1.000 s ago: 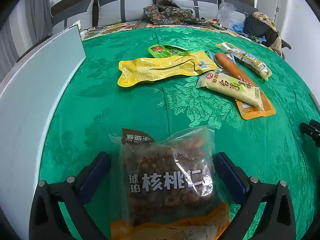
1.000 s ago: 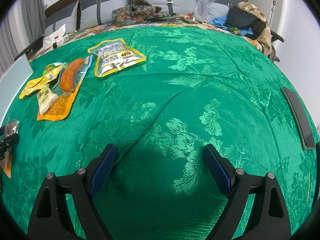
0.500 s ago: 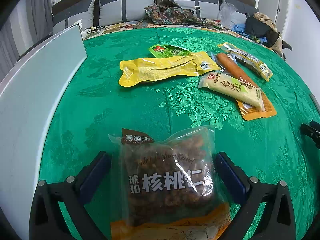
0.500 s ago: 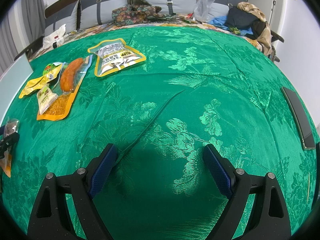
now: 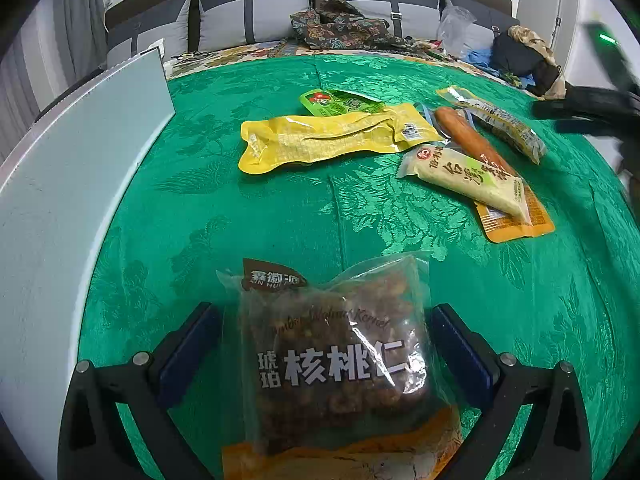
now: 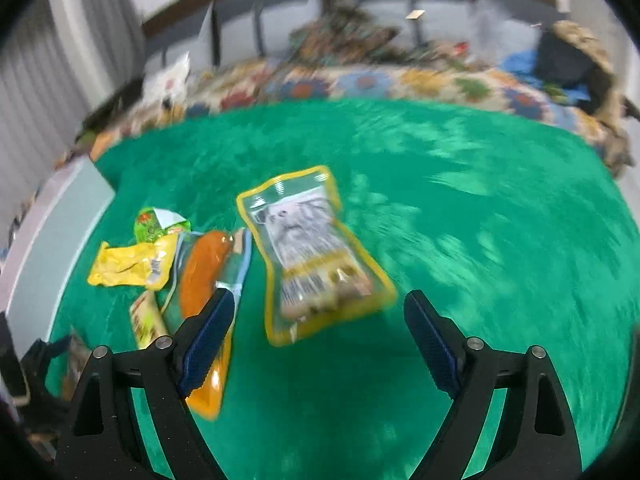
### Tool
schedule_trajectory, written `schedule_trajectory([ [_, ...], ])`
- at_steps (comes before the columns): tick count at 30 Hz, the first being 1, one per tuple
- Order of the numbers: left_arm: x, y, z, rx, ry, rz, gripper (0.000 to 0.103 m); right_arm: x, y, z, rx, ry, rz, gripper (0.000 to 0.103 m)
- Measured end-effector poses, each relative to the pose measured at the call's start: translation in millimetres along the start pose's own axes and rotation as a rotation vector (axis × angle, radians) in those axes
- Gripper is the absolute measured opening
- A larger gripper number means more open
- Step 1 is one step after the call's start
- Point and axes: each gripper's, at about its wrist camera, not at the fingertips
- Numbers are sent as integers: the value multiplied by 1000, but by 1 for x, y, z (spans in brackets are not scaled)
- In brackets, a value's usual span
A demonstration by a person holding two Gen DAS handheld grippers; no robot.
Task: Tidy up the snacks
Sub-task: 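Move the right tool to the yellow-bordered peanut pouch and grasp it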
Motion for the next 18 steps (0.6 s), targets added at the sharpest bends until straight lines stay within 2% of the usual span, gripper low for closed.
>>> schedule_trajectory([
  [5,0,0,1,0,0,0,103,27,59,39,-99,-146,113,89],
  [8,0,0,1,0,0,0,103,27,73,48,-186,-188,121,91],
  [14,0,-1,2,1,-1,-1,103,23,75,18,-151,-43,134,91],
  [18,0,-1,2,1,-1,-1,103,18,68,13,-147,-73,133,83],
])
Point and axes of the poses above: each gripper's, at about its wrist camera, not at the fingertips, and y roughly the way its jaws point, z to its left, x to its top, and after that the axes turned 15 degrees about -x, right-handed
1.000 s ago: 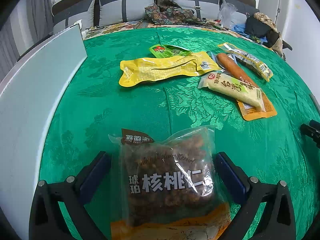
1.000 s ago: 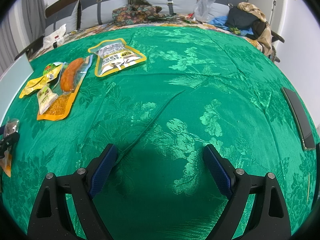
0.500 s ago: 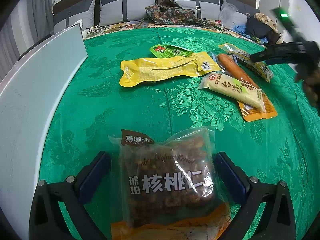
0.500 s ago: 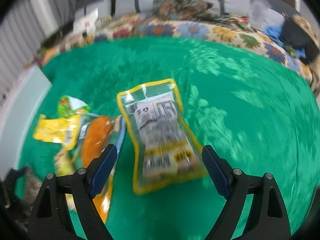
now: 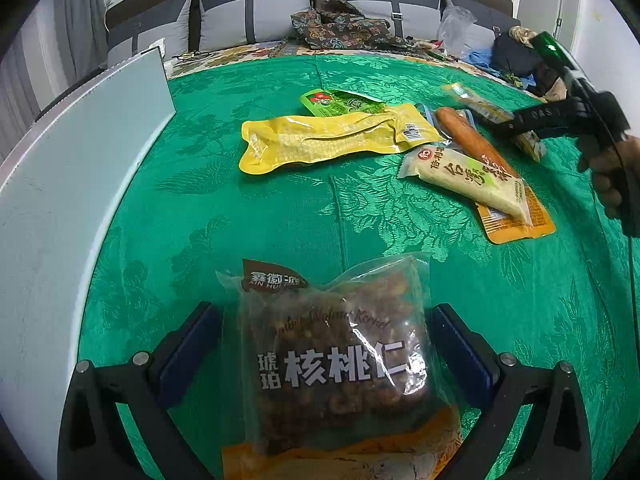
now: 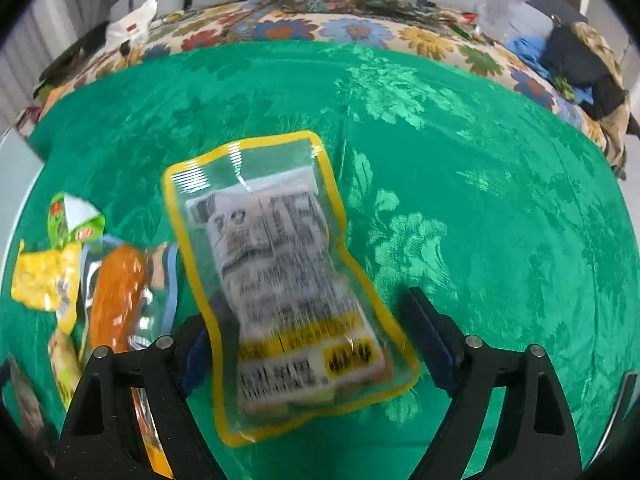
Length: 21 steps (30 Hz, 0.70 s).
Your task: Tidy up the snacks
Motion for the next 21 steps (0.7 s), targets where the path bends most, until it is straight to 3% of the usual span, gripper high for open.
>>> schedule_trajectory([
  [2,0,0,0,0,0,0,103,-9,-7,-3,11,-11,-14,69],
  [5,0,0,0,0,0,0,103,-29,-17,-12,61,15,-4,64],
  [7,0,0,0,1,0,0,103,-51,-26,-17,51,9,-18,64],
  [11,0,0,0,1,0,0,103,-122,-62,-12,-86,-55,-95,64],
  [15,0,0,0,4,0,-1,103,-189,-97,0,-176,-36,-169,69],
  [18,0,0,0,4,0,-1,103,-213,-106,8,-202,8,-215,76],
  [21,0,0,0,4,-1,-1,103,-215,-104,6,-202,49,-232,81],
])
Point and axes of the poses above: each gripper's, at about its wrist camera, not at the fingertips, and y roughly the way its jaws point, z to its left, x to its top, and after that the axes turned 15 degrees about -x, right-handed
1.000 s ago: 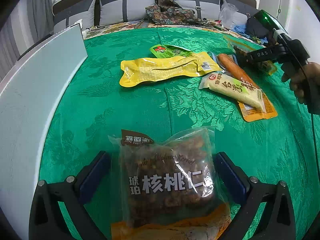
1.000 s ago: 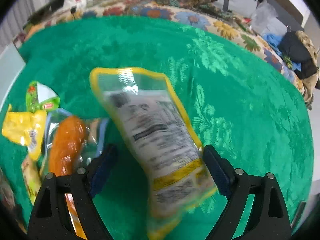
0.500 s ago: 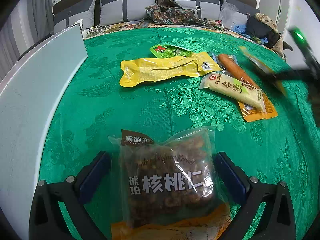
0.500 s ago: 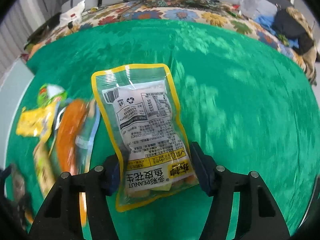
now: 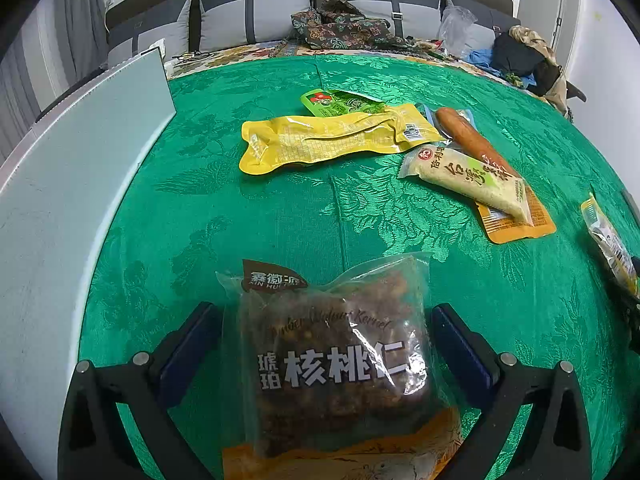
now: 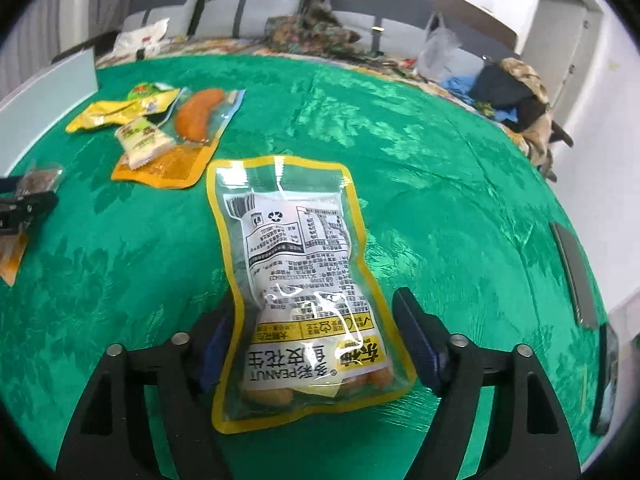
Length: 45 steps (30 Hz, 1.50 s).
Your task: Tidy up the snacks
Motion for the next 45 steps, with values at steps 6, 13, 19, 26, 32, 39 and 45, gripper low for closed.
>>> schedule_trajectory([
  [6,0,0,0,0,0,0,103,1,18,-25,146,127,71,89],
  [13,0,0,0,1,0,0,103,-3,14,-17,129,105,70,90],
  [19,0,0,0,1,0,0,103,-3,14,-17,129,105,70,90],
  [26,0,0,0,1,0,0,103,-3,14,-17,129,105,70,90],
  [32,0,0,0,1,0,0,103,-3,14,-17,129,105,70,90],
  [39,0,0,-1,2,0,0,103,-3,14,-17,129,105,70,90],
  [45,0,0,0,2,0,-1,103,-3,14,-17,129,105,70,90],
])
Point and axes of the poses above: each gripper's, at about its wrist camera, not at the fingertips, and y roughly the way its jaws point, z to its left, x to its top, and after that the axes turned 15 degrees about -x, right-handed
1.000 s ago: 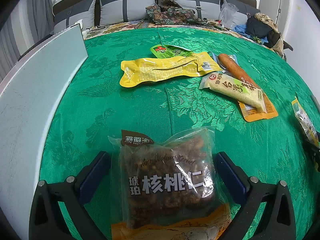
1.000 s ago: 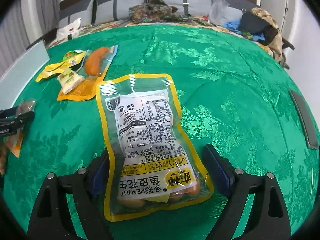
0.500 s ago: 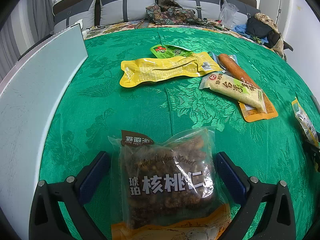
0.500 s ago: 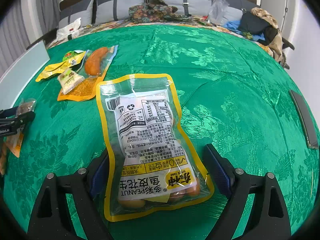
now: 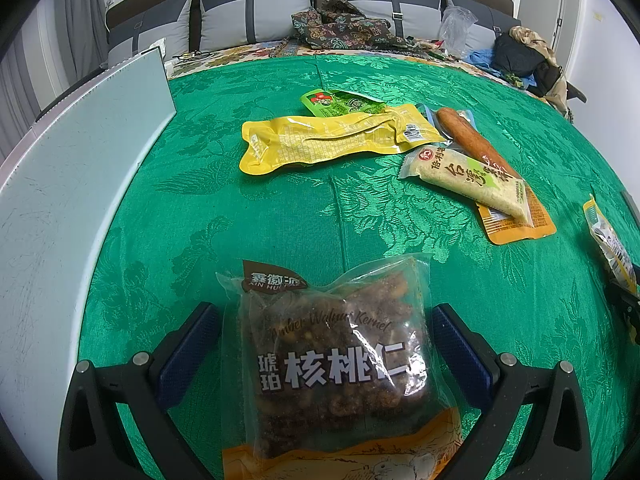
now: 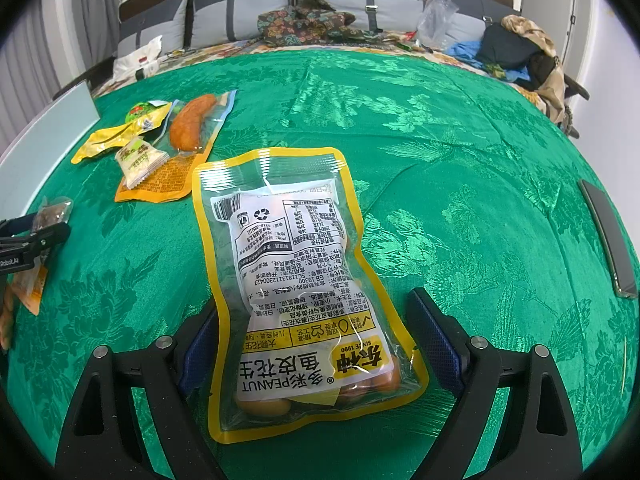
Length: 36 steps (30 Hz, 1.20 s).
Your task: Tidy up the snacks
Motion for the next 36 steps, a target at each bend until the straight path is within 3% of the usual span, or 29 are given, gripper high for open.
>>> schedule_trajectory([
  [19,0,0,0,7,1,4,103,0,0,-1,0,0,0,90],
  [22,7,1,1,-22,18,100,103,0,0,-1,2,-13,12,90],
  [24,9,0,3,-50,36,183,103,10,4,0,12,-43,99,90],
  [27,6,-3,2,-80,53,230,103,35,17,6,13,-107,301,90],
  [30,-1,-5,-8,-69,111,270,103,49,26,13,35,-150,383,90],
  [31,-2,-6,-11,-63,116,273,101,52,27,16,51,-168,388,88],
  [32,-2,-8,-10,-67,107,267,90,54,26,16,68,-176,377,83],
  [33,-2,-13,-8,-75,80,237,83,54,25,15,85,-168,372,74],
  [34,-2,-16,-7,-65,67,214,72,56,21,11,80,-155,355,59],
  [36,-3,-24,-2,-84,27,173,69,55,18,-1,136,-83,386,58],
])
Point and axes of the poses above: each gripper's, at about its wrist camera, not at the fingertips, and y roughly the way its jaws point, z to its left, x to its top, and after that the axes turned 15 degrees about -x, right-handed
